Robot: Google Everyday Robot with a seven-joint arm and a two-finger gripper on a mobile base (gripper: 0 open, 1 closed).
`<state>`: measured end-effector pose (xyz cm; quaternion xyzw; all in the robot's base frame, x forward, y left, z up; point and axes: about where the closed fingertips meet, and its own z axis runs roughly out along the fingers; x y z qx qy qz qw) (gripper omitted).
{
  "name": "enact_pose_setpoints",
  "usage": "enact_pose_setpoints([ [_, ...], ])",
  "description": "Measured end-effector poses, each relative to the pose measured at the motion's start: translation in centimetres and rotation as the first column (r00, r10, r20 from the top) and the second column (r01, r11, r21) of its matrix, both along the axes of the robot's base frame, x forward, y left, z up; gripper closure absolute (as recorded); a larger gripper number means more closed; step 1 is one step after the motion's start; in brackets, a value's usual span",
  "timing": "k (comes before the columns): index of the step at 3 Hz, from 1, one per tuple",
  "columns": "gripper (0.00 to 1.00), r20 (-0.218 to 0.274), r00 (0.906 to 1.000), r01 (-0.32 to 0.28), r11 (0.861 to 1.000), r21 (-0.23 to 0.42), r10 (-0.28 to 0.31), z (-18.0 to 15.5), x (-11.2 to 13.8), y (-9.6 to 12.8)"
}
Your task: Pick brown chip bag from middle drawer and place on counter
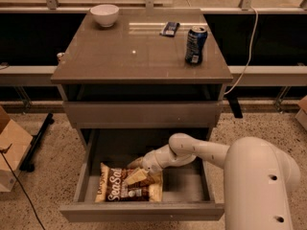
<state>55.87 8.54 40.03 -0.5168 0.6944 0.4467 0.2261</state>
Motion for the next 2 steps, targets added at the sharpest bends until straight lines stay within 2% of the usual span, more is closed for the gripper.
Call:
enact_pose_setpoints([
  [1,0.73,-0.011,0.9998,0.017,1.000,-0.004,-0.017,-0.1,-0.9,-0.5],
  [2,1.00,0.015,0.9985,0.052,0.999,0.004,-0.052,1.3,-1.3,-1.5],
])
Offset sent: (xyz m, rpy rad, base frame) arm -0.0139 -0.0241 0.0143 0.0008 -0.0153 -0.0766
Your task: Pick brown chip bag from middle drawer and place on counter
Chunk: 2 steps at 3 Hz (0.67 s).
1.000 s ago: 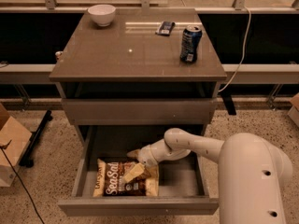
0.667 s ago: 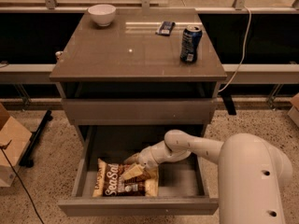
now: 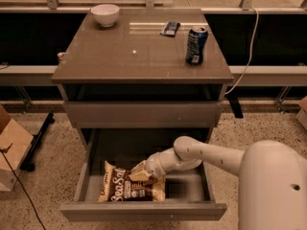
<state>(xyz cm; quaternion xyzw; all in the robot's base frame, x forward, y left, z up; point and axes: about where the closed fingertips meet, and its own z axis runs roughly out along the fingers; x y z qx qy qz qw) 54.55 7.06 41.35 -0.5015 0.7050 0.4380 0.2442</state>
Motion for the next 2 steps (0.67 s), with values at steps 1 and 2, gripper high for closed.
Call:
enact_pose_setpoints([
  [1,1.00,0.078,0.9956,0.050,0.999,0.015,-0.051,3.6,-0.4,-1.8],
  [2,1.00,0.178,0.9774,0.108,0.993,0.048,-0.114,8.1,-0.6,-4.3],
])
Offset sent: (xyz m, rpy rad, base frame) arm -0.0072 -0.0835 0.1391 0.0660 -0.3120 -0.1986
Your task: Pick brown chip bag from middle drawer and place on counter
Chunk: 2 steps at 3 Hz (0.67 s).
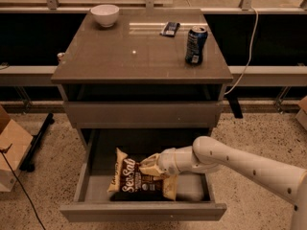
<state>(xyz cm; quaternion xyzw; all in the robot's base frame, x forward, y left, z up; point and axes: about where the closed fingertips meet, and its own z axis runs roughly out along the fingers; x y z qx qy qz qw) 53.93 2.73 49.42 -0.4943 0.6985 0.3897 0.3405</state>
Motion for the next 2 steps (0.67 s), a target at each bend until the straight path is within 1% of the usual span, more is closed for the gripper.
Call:
enact_pose_setpoints([
  [1,1.00,0.142,0.9896,0.019,1.000,0.024,-0.023,5.8,-0.5,-2.4],
  [2,1.00,0.287,0.9575,0.020,0.999,0.050,-0.034,11.3,-1.2,-4.1],
])
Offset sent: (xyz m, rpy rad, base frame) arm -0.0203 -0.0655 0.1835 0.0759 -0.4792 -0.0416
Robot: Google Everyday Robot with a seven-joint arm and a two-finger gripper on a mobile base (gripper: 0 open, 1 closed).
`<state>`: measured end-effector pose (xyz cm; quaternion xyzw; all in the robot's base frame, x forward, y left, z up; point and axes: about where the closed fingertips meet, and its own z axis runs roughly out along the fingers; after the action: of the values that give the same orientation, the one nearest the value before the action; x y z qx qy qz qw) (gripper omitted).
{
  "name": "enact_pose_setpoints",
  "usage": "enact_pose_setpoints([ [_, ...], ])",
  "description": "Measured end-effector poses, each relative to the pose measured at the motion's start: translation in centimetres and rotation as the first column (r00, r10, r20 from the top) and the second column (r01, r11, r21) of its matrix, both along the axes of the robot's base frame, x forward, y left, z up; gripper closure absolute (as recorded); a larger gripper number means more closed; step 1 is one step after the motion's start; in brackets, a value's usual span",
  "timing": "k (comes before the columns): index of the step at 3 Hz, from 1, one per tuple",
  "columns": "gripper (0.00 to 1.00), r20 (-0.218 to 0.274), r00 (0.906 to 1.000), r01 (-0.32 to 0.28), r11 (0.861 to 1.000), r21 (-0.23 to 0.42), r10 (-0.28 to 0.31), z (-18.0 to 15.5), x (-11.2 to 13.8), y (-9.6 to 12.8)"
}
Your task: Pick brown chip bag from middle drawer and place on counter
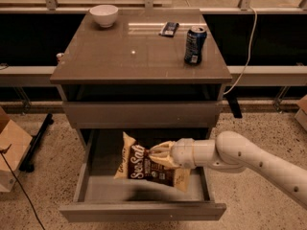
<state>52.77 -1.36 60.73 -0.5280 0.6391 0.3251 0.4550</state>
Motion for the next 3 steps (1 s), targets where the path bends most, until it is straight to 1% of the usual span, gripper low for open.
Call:
enact_pose_setpoints([
  [1,1.00,0.123,0.9923,0.013,1.000,-0.017,-0.010,4.7,-0.4,-1.3],
  [2,1.00,0.251,0.9679,0.041,0.996,-0.073,-0.021,10.0,0.0,-2.9],
  [3,1.00,0.410,0.9118,0.086,0.982,-0.166,-0.011,16.8,-0.1,-4.1],
])
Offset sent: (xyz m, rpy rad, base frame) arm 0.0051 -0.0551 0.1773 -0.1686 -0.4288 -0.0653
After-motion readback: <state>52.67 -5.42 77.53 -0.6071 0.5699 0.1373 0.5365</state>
